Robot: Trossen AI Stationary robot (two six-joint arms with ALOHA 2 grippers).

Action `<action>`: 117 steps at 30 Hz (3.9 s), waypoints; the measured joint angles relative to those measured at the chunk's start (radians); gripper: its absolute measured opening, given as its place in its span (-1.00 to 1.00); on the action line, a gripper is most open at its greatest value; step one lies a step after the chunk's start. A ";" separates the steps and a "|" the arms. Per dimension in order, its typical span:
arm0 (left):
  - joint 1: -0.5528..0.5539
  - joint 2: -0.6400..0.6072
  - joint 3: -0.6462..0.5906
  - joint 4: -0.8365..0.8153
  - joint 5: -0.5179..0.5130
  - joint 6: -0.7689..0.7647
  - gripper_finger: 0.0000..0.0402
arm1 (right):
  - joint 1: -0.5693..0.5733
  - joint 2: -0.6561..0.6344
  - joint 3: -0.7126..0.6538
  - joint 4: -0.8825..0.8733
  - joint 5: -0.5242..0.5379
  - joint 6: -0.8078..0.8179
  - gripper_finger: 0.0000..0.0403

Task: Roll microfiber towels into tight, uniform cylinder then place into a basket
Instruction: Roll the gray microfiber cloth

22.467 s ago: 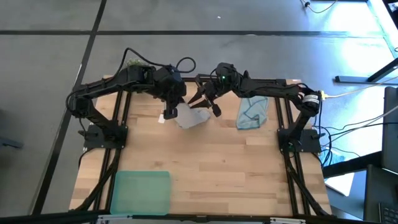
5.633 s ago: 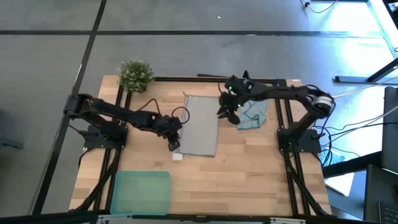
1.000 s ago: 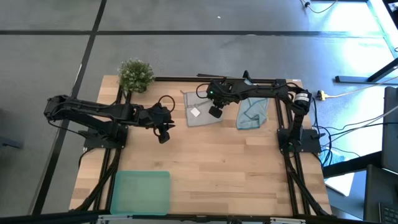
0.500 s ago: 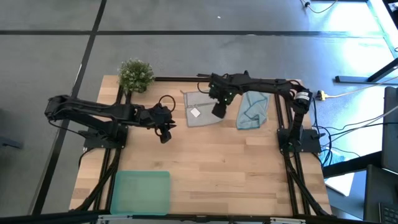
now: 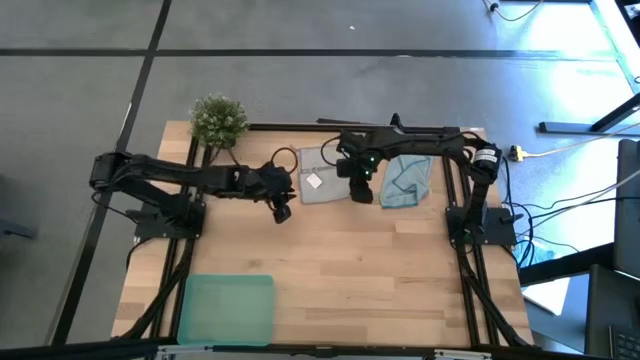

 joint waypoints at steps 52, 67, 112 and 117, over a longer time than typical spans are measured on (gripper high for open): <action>0.025 0.078 -0.001 0.027 0.062 0.053 -0.60 | 0.174 -0.122 -0.339 0.366 0.011 -0.023 -0.16; 0.025 0.078 -0.001 0.027 0.062 0.052 -0.60 | 0.176 -0.129 -0.514 0.598 0.076 0.034 -0.16; -0.026 0.184 -0.002 0.044 0.126 0.334 -0.60 | -0.070 -0.123 -0.363 0.544 -0.426 0.409 -0.95; -0.026 0.184 -0.002 0.042 0.125 0.341 -0.60 | -0.127 -0.124 -0.363 0.543 -0.415 0.503 -0.95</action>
